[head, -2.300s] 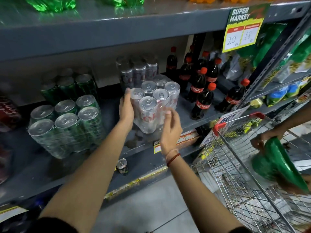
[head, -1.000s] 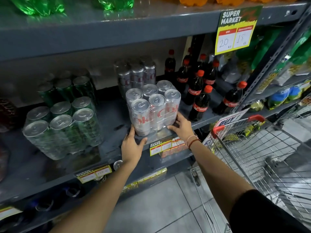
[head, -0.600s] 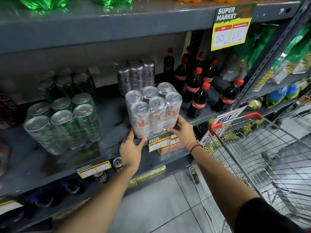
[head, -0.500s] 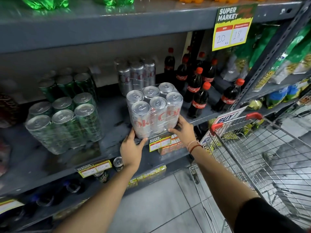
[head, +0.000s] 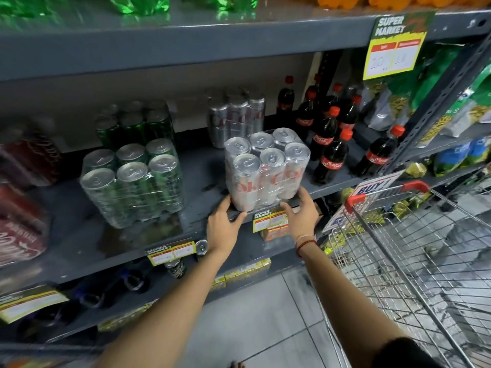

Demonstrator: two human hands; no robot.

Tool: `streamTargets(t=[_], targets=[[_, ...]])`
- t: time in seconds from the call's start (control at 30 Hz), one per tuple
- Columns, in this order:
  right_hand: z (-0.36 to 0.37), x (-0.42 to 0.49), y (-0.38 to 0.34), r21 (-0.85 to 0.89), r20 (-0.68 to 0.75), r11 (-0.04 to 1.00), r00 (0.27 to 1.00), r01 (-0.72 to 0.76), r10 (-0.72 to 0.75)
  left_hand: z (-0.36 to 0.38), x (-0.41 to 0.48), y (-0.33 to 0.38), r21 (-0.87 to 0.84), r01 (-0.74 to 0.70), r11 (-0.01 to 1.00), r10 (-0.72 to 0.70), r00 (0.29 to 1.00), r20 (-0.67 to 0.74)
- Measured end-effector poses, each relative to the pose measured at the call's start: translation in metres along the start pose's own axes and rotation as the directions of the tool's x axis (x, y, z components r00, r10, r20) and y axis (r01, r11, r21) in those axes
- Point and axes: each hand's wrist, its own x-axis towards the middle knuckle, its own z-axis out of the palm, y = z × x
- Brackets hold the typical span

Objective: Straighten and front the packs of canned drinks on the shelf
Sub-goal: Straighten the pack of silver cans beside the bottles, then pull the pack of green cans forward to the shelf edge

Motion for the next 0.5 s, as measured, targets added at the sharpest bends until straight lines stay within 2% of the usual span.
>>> streamTargets(t=[0.07,0.13,0.2,0.27,0.37,0.43,0.5], targets=[[0.015,-0.027,-0.012,0.141,-0.145,0.987,0.984,-0.078,0.099,-0.017,-0.006,-0.008,-0.092,0.015,0.996,-0.019,0.999,-0.040],[0.033,-0.054,-0.026,0.216,-0.231,0.973,0.964,-0.078,0.129,-0.040,-0.012,-0.019,-0.212,0.046,0.976,-0.071,0.991,-0.110],[0.054,-0.079,-0.042,0.229,-0.233,0.973,0.971,-0.003,0.058,-0.066,-0.016,-0.033,-0.303,0.086,0.949,-0.156,0.964,-0.214],[0.077,-0.099,-0.057,0.200,-0.209,0.973,0.975,0.113,-0.070,-0.092,-0.019,-0.050,-0.382,0.148,0.912,-0.279,0.908,-0.313],[0.107,-0.113,-0.087,0.257,-0.078,0.958,0.991,0.128,-0.112,-0.127,-0.022,-0.068,-0.405,0.207,0.891,-0.383,0.820,-0.425],[0.125,-0.110,-0.103,0.251,0.080,0.965,0.992,0.078,-0.101,-0.147,-0.022,-0.072,-0.387,0.183,0.904,-0.374,0.777,-0.506],[0.139,-0.098,-0.116,0.183,0.283,0.982,0.954,0.043,-0.095,-0.164,-0.015,-0.078,-0.385,0.188,0.904,-0.381,0.763,-0.522]])
